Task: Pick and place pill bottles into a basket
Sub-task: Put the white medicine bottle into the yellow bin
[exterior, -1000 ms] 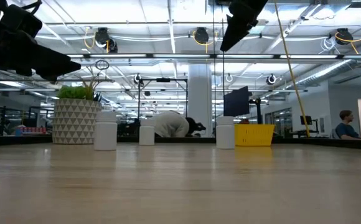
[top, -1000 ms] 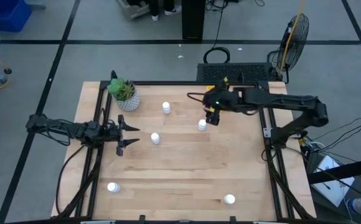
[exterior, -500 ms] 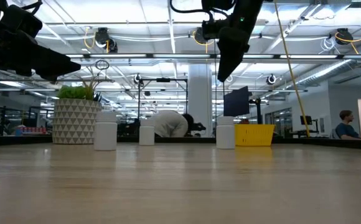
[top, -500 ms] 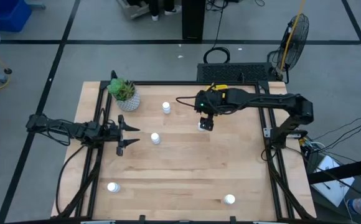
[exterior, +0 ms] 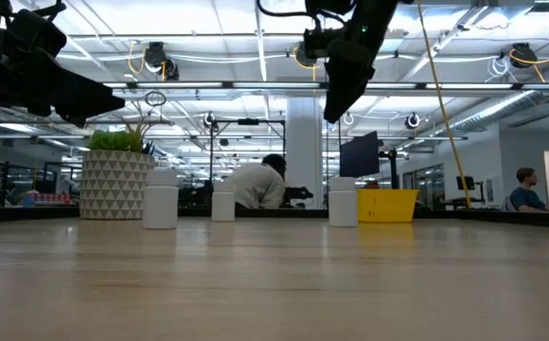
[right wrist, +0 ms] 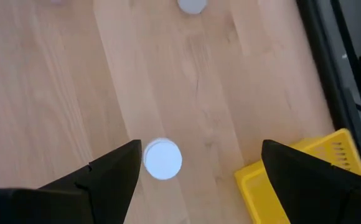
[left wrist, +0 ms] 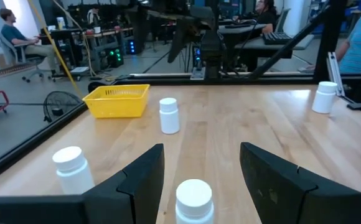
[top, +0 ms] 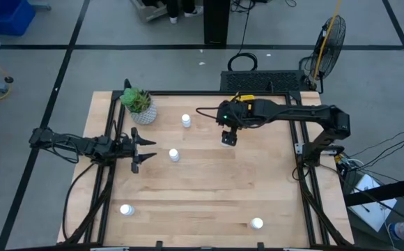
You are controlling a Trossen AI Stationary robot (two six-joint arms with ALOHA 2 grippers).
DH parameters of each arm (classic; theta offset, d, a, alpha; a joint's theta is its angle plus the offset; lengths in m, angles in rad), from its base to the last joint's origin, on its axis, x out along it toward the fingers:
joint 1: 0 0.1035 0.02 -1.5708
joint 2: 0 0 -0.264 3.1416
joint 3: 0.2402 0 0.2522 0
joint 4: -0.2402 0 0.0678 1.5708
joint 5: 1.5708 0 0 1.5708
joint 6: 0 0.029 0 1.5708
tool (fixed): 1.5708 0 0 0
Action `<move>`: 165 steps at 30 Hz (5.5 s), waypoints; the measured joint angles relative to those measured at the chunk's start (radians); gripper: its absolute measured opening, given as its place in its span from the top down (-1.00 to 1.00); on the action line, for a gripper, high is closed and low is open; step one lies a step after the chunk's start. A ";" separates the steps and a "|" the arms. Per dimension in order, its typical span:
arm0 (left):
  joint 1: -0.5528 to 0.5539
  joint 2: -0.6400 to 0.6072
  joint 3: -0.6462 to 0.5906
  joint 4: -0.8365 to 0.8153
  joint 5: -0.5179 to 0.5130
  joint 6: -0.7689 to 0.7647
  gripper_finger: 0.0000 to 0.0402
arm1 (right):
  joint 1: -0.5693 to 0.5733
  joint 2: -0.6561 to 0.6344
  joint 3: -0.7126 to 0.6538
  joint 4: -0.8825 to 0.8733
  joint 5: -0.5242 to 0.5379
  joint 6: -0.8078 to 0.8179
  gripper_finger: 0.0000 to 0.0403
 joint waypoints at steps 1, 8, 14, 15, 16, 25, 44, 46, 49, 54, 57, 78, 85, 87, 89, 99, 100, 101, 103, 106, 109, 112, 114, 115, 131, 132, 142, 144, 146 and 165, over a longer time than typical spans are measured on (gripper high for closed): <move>0.000 0.000 0.000 0.001 0.003 0.006 -0.06 | 0.000 0.006 0.000 0.000 -0.007 0.004 -0.60; 0.000 0.000 0.000 0.004 0.007 0.009 -0.06 | 0.007 0.064 -0.016 0.011 -0.078 0.024 -0.60; 0.000 0.000 0.000 0.005 0.008 0.008 -0.06 | 0.003 0.068 -0.104 0.069 -0.078 0.028 -0.60; 0.000 0.000 0.000 0.006 0.008 0.007 -0.06 | 0.000 0.069 -0.120 0.078 -0.078 0.034 -0.60; 0.000 0.000 0.000 0.006 0.008 0.007 -0.06 | -0.003 0.069 -0.134 0.084 -0.077 0.042 -0.60; 0.000 0.000 0.000 0.006 0.009 0.006 -0.06 | -0.006 0.068 -0.217 0.151 -0.078 0.037 -0.60; 0.000 0.000 0.000 0.007 0.010 0.007 -0.06 | -0.027 0.068 -0.230 0.209 -0.079 0.019 -0.60; 0.000 0.000 0.000 0.007 0.010 0.007 -0.06 | -0.032 0.068 -0.232 0.213 -0.079 0.021 -0.60; 0.000 0.000 0.000 0.007 0.010 0.007 -0.06 | -0.037 0.068 -0.247 0.227 -0.091 0.034 -0.60; 0.000 0.000 0.000 0.007 0.010 0.007 -0.06 | -0.039 0.068 -0.296 0.295 -0.131 0.060 -0.60; 0.000 0.000 0.000 0.007 0.010 0.007 -0.06 | -0.039 0.068 -0.306 0.310 -0.131 0.063 -0.60; 0.000 0.000 0.000 0.007 0.010 0.007 -0.06 | -0.039 0.067 -0.312 0.316 -0.131 0.041 0.28; 0.000 0.000 0.000 0.007 0.010 0.007 -0.06 | -0.025 0.067 -0.312 0.372 -0.131 -0.005 0.30; 0.000 0.000 0.000 0.007 0.010 0.007 -0.06 | -0.016 0.067 -0.312 0.395 -0.131 -0.020 0.30; 0.000 0.000 0.000 0.007 0.010 0.007 -0.06 | -0.009 0.057 -0.312 0.413 -0.131 -0.032 0.30; 0.000 0.000 0.000 0.007 0.010 0.007 -0.06 | -0.056 -0.144 -0.311 0.440 -0.085 -0.069 0.30; 0.000 0.000 0.000 0.007 0.010 0.007 -0.06 | -0.071 -0.171 -0.311 0.429 -0.070 -0.076 0.30; 0.000 0.000 0.000 0.007 0.010 0.007 -0.06 | -0.089 -0.196 -0.311 0.419 -0.064 -0.081 0.30; 0.000 0.000 0.000 0.007 0.010 0.007 -0.06 | -0.128 -0.241 -0.305 0.391 -0.043 -0.085 0.30; 0.000 0.000 0.000 0.007 0.010 0.007 -0.06 | -0.202 -0.292 -0.298 0.353 -0.044 -0.088 0.30; 0.000 0.000 0.000 0.007 0.010 0.007 -0.06 | -0.272 -0.316 -0.297 0.325 -0.045 -0.093 0.30; 0.000 0.000 0.000 0.007 0.010 0.007 -0.06 | -0.335 -0.320 -0.297 0.264 -0.048 -0.108 0.30; 0.000 0.000 0.000 0.007 0.010 0.007 -0.06 | -0.372 -0.319 -0.303 0.234 -0.048 -0.112 0.30; 0.000 0.000 0.000 0.007 0.010 0.007 -0.06 | -0.385 -0.319 -0.309 0.229 -0.049 -0.113 0.30; 0.000 0.000 0.001 0.007 0.010 0.007 -0.06 | -0.431 -0.318 -0.564 0.311 -0.088 -0.075 0.30; 0.000 0.000 0.001 0.007 0.010 0.007 -0.06 | -0.431 -0.318 -0.576 0.321 -0.101 -0.068 0.30; 0.000 0.000 0.001 0.007 0.010 0.007 -0.06 | -0.431 -0.318 -0.654 0.358 -0.121 -0.038 0.30; 0.000 0.000 0.001 0.007 0.010 0.007 -0.06 | -0.431 -0.318 -0.666 0.360 -0.133 -0.034 0.30; 0.000 0.000 0.001 0.007 0.010 0.007 -0.06 | -0.431 -0.318 -0.673 0.363 -0.133 -0.031 0.30; 0.000 0.000 0.001 0.007 0.010 0.007 -0.06 | -0.430 -0.318 -0.675 0.366 -0.165 0.007 0.19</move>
